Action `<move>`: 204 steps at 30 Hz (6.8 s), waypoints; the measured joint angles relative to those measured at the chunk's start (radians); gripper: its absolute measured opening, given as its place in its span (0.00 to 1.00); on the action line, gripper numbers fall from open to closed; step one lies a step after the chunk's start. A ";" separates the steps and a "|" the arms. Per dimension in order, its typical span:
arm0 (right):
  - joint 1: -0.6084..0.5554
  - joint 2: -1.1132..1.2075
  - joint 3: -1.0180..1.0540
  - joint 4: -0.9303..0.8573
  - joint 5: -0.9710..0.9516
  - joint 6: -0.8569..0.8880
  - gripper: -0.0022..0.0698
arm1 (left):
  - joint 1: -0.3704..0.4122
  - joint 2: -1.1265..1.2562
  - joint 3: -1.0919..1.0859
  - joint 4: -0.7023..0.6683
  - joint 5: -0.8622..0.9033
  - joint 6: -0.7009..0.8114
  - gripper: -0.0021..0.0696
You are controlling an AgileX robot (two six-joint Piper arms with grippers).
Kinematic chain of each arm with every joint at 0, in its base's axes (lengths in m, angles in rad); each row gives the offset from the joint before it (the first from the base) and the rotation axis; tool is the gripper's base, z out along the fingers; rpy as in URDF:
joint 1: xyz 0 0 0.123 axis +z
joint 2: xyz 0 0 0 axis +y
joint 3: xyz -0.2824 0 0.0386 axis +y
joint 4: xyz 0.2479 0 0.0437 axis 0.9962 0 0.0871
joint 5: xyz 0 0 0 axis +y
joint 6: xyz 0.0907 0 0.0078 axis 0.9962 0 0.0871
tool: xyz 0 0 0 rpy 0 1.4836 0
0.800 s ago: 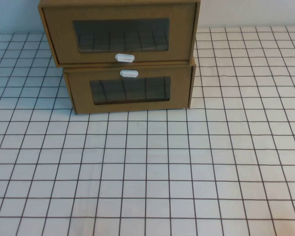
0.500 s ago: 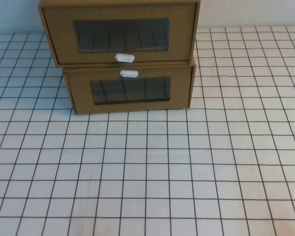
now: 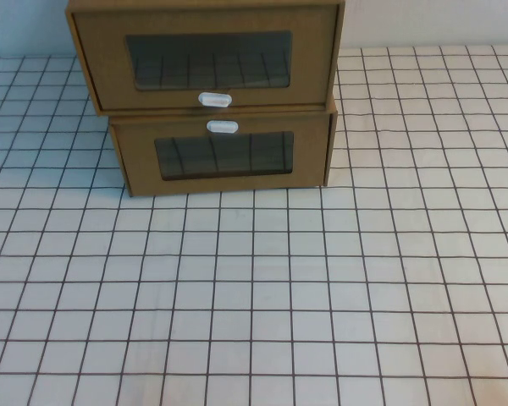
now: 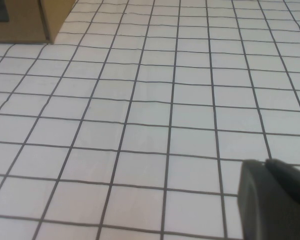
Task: Open the shoe box
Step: 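Pull the top drawer of the cardboard box fully open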
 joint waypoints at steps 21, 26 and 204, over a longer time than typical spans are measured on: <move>0.000 0.000 0.000 0.000 0.000 0.000 0.01 | 0.000 0.000 0.000 -0.312 -0.153 -0.150 0.03; 0.000 0.000 0.000 0.000 0.000 0.000 0.01 | 0.000 0.000 0.000 -0.538 -0.245 -0.182 0.03; 0.826 1.980 -1.499 -1.815 -0.006 0.895 0.36 | -0.171 2.028 -2.228 -0.524 0.666 0.317 0.03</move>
